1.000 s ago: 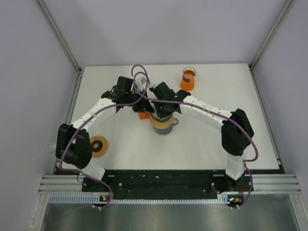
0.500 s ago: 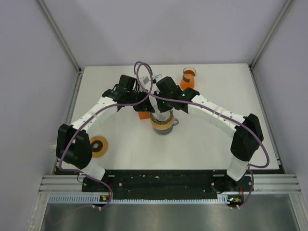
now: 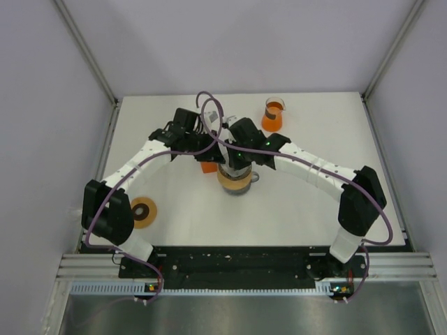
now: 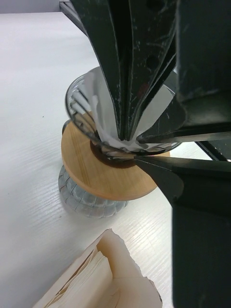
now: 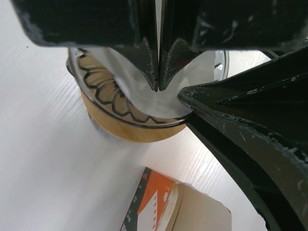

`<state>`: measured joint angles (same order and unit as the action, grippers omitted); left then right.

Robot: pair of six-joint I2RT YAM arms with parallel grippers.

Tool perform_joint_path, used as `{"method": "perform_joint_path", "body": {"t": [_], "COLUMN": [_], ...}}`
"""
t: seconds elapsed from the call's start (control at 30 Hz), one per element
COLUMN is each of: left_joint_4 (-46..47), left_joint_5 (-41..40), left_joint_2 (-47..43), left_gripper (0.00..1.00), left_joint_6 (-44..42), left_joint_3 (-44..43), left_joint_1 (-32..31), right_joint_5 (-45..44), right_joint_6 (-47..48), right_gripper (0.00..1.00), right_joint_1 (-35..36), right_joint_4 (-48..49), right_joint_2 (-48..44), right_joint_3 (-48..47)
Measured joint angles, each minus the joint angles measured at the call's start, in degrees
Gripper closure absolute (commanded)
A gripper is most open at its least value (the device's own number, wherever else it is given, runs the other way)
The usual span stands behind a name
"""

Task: Place the coffee filter in the dripper

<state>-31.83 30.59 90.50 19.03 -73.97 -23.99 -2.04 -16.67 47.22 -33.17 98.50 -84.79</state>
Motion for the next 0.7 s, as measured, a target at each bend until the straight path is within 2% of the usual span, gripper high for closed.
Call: {"method": "perform_joint_path", "body": {"t": [0.17, 0.27, 0.7], "left_joint_4": [-0.1, -0.4, -0.7], "left_joint_5": [0.8, 0.9, 0.8], "left_joint_2": [0.0, 0.0, 0.0], "left_gripper": [0.58, 0.53, 0.6], "left_joint_6": [0.5, 0.5, 0.2], "left_joint_3": [-0.9, -1.7, -0.7], "left_joint_1": [0.0, 0.3, -1.0], "right_joint_5": [3.2, 3.8, 10.3], "right_joint_6": [-1.4, -2.1, -8.4], "right_gripper": [1.0, 1.0, 1.0], "right_joint_1": [0.0, -0.3, -3.4], "right_joint_4": [2.1, 2.5, 10.6], "right_joint_2": [0.0, 0.0, -1.4], "right_joint_3": [2.0, 2.6, 9.1]}}
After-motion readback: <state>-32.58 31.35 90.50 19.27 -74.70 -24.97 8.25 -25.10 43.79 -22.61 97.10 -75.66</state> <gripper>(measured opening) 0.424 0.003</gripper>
